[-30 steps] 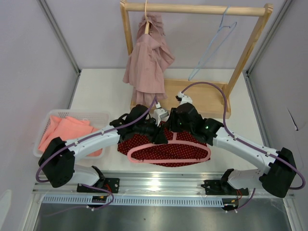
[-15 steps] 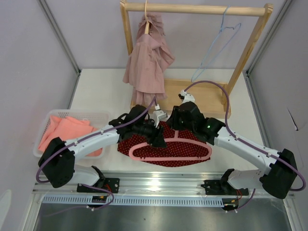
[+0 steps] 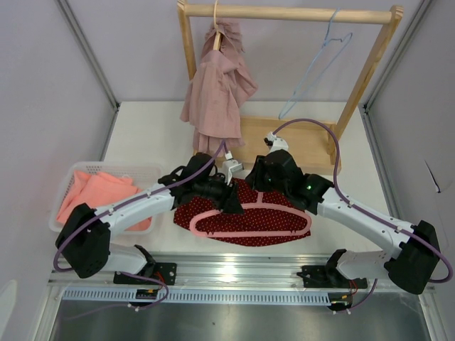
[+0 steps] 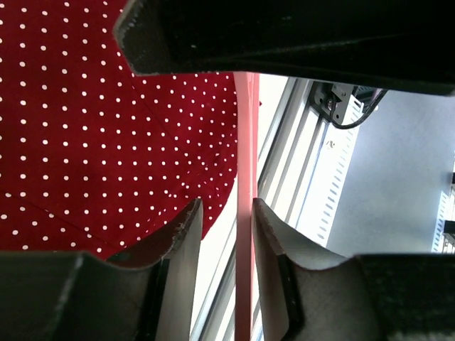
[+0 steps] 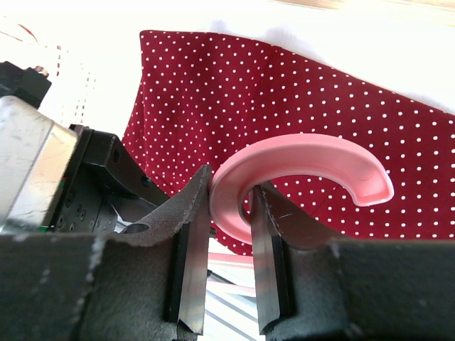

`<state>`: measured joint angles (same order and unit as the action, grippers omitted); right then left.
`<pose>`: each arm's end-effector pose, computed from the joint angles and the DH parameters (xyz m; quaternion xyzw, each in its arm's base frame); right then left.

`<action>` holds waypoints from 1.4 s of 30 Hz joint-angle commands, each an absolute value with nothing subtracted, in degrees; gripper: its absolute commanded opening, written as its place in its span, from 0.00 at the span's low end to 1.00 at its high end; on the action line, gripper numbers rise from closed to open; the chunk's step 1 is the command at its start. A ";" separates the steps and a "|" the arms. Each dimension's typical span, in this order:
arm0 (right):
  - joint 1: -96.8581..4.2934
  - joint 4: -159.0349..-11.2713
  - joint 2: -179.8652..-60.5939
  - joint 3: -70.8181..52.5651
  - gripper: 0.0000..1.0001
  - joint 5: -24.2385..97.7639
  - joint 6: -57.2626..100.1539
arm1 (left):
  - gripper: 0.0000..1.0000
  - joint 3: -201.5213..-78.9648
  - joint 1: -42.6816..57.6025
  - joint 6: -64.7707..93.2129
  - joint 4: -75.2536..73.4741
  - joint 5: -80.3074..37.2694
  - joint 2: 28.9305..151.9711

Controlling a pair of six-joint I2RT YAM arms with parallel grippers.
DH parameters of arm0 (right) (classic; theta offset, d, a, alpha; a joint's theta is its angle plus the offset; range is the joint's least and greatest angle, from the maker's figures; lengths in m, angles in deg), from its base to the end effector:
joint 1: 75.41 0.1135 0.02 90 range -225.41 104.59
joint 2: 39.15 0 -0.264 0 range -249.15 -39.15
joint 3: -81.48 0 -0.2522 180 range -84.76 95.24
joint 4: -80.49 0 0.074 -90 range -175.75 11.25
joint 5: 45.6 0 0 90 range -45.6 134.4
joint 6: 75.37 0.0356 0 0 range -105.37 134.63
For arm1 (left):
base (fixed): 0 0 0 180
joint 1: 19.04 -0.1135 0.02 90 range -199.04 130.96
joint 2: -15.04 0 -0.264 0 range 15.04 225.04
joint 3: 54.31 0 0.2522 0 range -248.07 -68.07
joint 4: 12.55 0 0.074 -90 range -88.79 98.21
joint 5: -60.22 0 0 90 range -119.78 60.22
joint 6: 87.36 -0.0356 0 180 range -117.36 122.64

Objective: Place the skirt on the hanger

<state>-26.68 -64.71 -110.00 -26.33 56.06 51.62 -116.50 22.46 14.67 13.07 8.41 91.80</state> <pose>0.1877 0.2030 0.3088 -0.0417 0.8765 0.2549 0.4062 0.1963 -0.2030 0.2412 0.3512 0.7939 -0.4441 0.2217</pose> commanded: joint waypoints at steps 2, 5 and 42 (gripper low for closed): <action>-26.81 -67.64 -108.84 -26.23 0.00 56.80 51.11 | 0.34 -118.87 22.45 14.95 10.53 10.03 92.74; -26.63 -67.64 -108.85 -26.31 0.00 56.71 51.11 | 0.15 -119.40 22.45 14.42 10.70 9.51 93.53; -21.27 -46.20 -81.15 -51.89 0.43 59.87 69.39 | 0.00 -103.49 23.59 -1.40 -0.72 14.86 85.97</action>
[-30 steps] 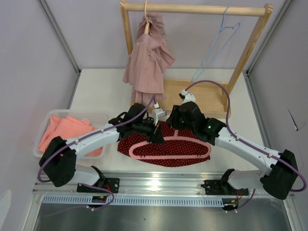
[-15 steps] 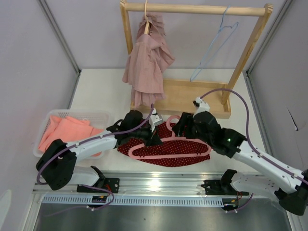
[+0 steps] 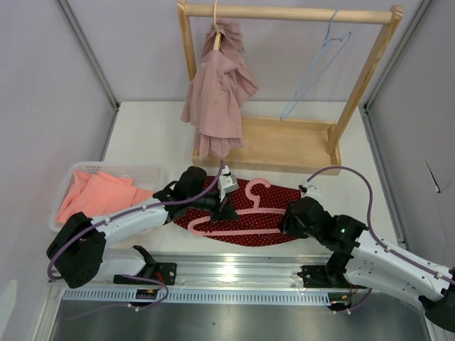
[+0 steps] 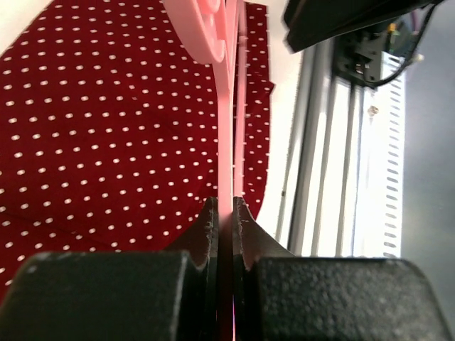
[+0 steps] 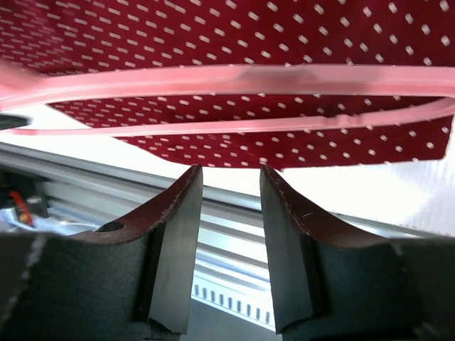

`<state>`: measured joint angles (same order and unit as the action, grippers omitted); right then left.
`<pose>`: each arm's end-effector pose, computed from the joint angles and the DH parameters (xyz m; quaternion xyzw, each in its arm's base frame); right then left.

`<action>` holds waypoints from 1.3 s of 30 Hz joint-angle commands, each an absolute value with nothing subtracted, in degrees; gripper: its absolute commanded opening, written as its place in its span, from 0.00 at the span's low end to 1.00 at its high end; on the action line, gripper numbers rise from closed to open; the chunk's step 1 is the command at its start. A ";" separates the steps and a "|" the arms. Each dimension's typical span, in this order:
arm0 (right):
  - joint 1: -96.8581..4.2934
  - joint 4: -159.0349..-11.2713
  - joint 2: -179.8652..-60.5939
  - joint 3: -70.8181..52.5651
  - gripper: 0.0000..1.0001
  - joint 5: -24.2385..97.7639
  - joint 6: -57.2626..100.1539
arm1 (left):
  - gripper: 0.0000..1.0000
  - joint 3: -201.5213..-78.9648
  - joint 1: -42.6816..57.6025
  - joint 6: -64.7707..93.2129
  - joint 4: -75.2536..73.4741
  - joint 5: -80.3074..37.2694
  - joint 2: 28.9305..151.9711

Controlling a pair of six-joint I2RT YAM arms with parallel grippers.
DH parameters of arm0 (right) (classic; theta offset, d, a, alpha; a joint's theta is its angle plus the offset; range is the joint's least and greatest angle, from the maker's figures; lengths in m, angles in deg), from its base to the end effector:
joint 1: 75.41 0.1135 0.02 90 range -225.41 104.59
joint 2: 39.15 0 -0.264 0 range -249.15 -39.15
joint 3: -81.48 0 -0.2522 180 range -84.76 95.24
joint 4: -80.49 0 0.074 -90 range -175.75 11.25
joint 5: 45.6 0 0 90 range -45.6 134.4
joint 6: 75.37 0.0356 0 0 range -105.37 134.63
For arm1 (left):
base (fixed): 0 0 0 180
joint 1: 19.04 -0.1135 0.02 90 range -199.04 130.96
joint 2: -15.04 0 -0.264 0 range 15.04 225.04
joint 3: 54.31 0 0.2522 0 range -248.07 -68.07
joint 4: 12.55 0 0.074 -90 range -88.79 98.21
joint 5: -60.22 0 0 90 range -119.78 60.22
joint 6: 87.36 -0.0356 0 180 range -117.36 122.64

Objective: Place the skirt on the hanger

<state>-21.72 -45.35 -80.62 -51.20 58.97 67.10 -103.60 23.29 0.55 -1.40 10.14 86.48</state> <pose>0.0932 0.1117 0.2330 0.0353 0.9274 0.2110 0.3068 0.1726 -0.1881 0.2131 0.4628 0.7046 -0.4356 0.3158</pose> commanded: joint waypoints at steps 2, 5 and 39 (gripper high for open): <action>-21.27 -47.51 -83.00 -52.50 0.42 60.31 69.13 | 0.00 -104.46 23.67 -0.97 0.42 16.62 87.02; -21.27 -48.57 -85.46 -52.59 0.42 60.92 68.34 | 0.00 -105.07 23.76 -0.70 0.77 18.91 86.94; -26.88 -64.12 -111.13 -54.70 0.23 64.88 67.11 | 0.00 -117.38 19.99 4.31 10.10 11.44 104.69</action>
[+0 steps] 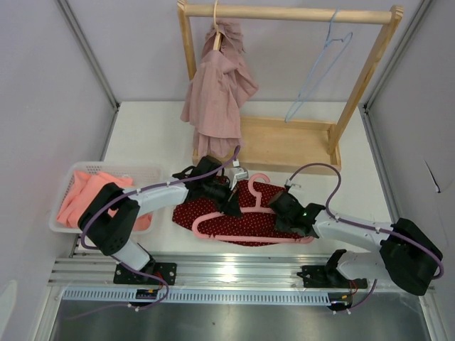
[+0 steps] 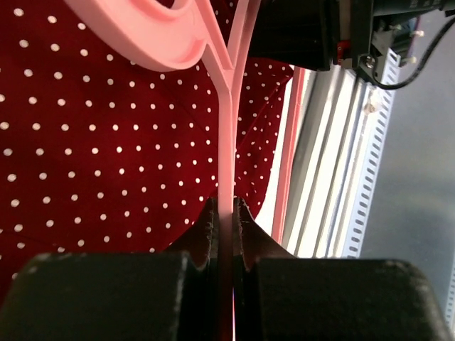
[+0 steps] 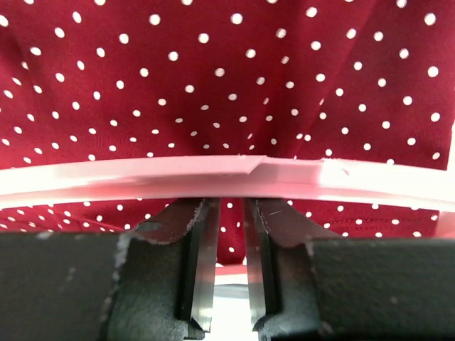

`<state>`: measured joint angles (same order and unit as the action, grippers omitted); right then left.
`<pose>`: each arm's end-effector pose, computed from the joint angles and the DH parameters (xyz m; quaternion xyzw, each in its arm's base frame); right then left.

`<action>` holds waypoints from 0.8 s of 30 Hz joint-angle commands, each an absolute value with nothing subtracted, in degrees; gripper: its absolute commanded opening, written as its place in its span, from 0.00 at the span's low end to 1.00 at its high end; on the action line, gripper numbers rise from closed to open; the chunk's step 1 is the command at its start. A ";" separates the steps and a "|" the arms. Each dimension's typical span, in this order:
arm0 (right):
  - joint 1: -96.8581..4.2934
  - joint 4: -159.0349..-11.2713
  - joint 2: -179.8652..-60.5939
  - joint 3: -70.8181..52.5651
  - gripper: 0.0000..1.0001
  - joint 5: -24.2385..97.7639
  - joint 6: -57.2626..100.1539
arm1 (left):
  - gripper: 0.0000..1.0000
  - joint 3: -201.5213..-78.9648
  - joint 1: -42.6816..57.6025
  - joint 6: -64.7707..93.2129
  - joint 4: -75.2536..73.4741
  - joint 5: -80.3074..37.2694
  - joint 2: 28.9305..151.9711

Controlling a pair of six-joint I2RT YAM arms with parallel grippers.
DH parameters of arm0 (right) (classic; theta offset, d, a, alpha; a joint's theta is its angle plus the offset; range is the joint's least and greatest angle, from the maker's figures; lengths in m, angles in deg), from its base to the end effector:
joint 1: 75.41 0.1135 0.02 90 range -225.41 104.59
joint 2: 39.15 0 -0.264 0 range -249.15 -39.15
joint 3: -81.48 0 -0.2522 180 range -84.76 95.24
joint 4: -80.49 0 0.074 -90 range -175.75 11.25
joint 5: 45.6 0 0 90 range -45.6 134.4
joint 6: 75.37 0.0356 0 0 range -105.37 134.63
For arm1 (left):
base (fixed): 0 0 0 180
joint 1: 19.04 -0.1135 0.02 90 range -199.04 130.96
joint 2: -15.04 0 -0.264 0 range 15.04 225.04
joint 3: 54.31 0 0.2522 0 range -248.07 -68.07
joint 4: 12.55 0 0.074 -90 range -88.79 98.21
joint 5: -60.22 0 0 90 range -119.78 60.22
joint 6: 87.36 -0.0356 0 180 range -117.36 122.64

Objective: Place the skirt on the hanger

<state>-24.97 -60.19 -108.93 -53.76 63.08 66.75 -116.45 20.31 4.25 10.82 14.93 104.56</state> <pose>0.1387 0.1500 0.1575 0.0501 0.9615 0.0720 0.2605 0.2196 -0.2125 0.1846 0.4026 0.7830 -0.4443 0.1656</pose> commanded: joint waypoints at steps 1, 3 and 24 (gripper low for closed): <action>-27.85 -64.39 -111.22 -54.88 0.23 64.01 66.49 | 0.00 -117.21 19.98 4.57 8.70 11.01 104.52; -31.35 -65.53 -111.05 -54.88 0.24 63.30 64.39 | 0.00 -116.94 19.99 5.27 7.90 9.43 104.34; -34.90 -57.19 -103.40 -47.06 0.48 62.94 59.89 | 0.00 -112.99 19.11 6.16 -2.83 23.30 101.09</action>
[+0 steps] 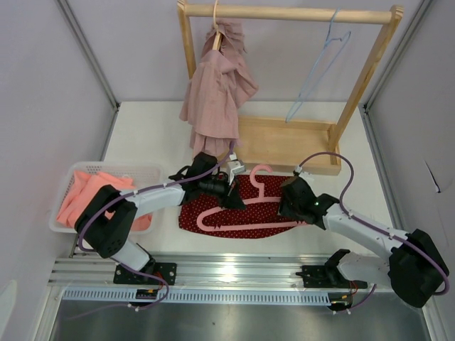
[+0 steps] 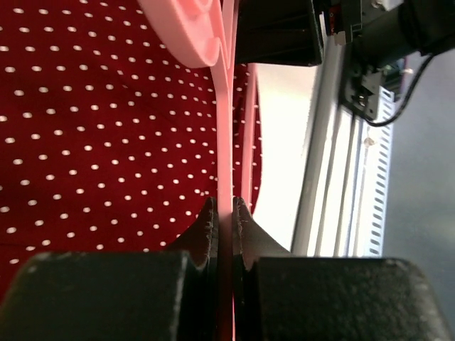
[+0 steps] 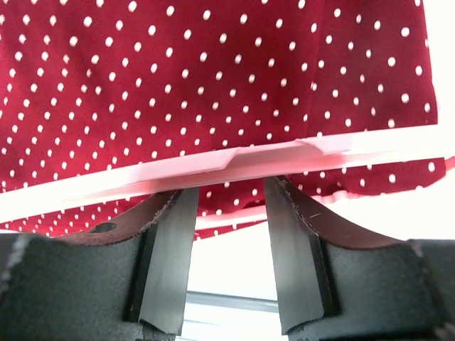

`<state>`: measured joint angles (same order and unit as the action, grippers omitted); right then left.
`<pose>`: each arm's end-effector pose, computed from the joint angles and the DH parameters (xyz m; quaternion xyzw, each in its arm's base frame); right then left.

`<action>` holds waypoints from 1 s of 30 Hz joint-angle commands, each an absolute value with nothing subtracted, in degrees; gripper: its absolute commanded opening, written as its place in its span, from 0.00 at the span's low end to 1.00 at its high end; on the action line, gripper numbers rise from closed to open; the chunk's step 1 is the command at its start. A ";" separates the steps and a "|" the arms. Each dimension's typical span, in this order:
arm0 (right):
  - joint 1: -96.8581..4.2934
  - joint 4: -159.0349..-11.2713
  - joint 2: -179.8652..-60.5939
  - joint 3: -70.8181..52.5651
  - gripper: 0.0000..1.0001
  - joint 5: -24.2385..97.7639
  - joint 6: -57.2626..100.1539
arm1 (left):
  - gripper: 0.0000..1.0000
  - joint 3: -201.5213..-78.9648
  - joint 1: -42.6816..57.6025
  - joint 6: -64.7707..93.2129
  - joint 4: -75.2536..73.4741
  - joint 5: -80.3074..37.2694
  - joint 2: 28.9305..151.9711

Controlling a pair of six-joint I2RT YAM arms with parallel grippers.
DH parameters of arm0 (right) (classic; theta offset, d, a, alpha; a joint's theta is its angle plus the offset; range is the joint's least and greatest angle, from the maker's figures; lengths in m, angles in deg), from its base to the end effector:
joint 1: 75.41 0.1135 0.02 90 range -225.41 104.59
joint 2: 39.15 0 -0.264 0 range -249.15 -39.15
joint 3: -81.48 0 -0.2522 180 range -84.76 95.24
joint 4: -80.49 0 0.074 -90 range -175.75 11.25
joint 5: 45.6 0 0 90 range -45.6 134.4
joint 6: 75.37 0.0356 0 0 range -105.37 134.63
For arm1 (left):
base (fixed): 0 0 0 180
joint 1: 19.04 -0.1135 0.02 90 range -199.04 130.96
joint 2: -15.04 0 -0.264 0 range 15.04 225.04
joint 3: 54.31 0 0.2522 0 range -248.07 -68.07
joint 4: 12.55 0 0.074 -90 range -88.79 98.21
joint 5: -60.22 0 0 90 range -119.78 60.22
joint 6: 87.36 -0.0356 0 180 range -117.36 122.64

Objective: Place the skirt on the hanger

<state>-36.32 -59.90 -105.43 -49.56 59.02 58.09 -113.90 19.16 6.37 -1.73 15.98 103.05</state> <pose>0.1716 0.1278 0.1892 0.0724 0.9488 0.0945 0.2926 0.2272 -0.2112 0.1948 0.4058 0.7456 -0.4693 0.2431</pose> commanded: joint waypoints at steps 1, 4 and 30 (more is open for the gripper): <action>-34.28 -56.23 -102.27 -47.06 0.48 63.38 60.24 | 0.00 -113.16 19.02 6.33 -2.66 24.00 101.18; -32.26 -54.12 -100.76 -46.62 0.47 65.40 61.65 | 0.00 -113.08 18.93 7.12 -3.44 25.67 101.35; -29.62 -57.26 -103.48 -52.42 0.45 65.32 63.23 | 0.00 -109.21 16.47 8.53 -1.34 24.89 99.42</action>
<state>-29.83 -53.32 -101.82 -51.88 64.02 61.77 -108.96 16.71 9.71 -1.24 23.06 99.99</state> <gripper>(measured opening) 0.440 0.057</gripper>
